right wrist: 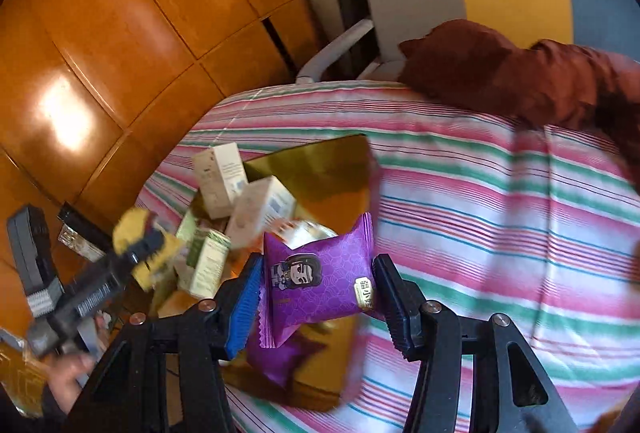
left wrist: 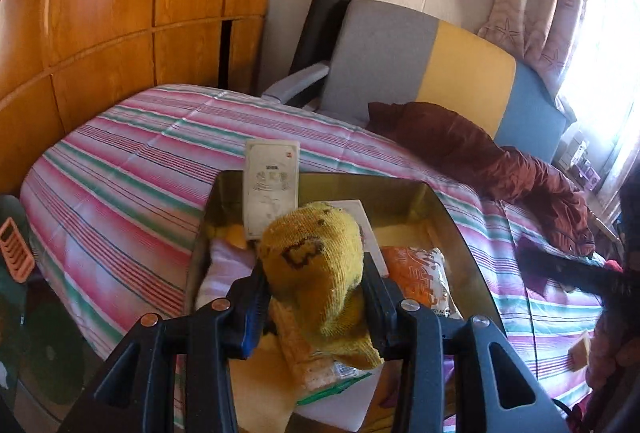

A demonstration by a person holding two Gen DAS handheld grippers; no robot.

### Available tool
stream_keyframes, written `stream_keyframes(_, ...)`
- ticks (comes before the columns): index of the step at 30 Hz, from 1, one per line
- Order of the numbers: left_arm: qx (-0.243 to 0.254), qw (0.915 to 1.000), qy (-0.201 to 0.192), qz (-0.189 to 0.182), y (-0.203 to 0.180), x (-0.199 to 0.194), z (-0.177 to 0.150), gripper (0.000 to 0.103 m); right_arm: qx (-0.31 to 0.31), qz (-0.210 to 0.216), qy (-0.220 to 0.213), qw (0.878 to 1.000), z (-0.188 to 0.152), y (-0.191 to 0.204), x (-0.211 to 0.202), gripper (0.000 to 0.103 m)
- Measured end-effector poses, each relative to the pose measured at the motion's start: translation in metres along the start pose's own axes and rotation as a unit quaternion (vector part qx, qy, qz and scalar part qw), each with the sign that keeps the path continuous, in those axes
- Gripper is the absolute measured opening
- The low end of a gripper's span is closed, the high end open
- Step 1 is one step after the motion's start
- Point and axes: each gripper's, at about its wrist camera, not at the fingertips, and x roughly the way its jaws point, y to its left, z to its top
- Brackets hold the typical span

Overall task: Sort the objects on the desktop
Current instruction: 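Carry the yellow hat and purple packet over the gold tray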

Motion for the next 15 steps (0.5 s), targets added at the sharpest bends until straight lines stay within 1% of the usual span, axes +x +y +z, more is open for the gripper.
stream_keyframes(2,0.001,1.0000,0.002,-0.005,-0.003,0.007,0.004,0.043,0.002,0.003,0.001,1.000,0.012,0.008,0.012,0.056)
stream_keyframes(4,0.000,0.9999,0.000,-0.012,-0.006,0.010,0.008,0.048,0.017,0.009,-0.003,1.000,0.027,0.012,0.024,0.057)
stream_keyframes(5,0.001,0.9999,-0.008,-0.009,-0.008,0.012,0.011,0.050,0.027,0.018,-0.010,0.999,0.036,0.014,0.029,0.058)
stream_keyframes(6,0.004,1.0000,-0.008,-0.002,-0.010,0.015,0.013,0.053,0.034,0.030,-0.015,0.999,0.043,0.016,0.032,0.063)
stream_keyframes(7,0.006,1.0000,0.000,-0.001,-0.011,0.020,0.014,0.054,0.044,0.036,-0.019,0.998,0.049,0.016,0.035,0.067)
stream_keyframes(9,-0.006,0.9999,0.011,-0.011,-0.009,0.026,0.016,0.056,0.059,0.048,-0.022,0.997,0.058,0.018,0.041,0.069)
stream_keyframes(11,-0.011,0.9997,0.012,-0.017,-0.008,0.027,0.015,0.057,0.056,0.046,-0.020,0.997,0.060,0.022,0.043,0.069)
stream_keyframes(13,-0.010,0.9996,0.011,-0.025,-0.008,0.026,0.013,0.058,0.050,0.047,-0.016,0.998,0.056,0.025,0.043,0.070)
stream_keyframes(15,-0.010,0.9990,0.012,-0.042,-0.009,0.026,0.009,0.059,0.049,0.042,-0.010,0.998,0.047,0.024,0.042,0.070)
